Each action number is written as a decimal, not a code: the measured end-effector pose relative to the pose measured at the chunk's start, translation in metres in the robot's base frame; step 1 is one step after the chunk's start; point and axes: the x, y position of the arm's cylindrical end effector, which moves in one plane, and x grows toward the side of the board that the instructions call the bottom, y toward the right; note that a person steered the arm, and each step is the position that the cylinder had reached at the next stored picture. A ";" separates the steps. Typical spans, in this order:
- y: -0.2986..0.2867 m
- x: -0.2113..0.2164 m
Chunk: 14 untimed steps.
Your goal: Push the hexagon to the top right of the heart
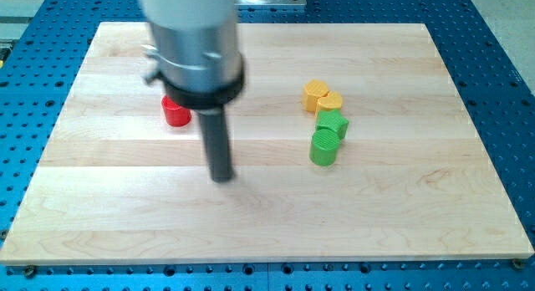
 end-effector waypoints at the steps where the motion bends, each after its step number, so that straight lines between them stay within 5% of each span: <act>1: 0.100 0.028; 2: 0.198 -0.013; 3: 0.230 -0.086; 5: 0.187 -0.219; 8: 0.010 -0.162; 11: 0.118 -0.148; 14: 0.168 -0.227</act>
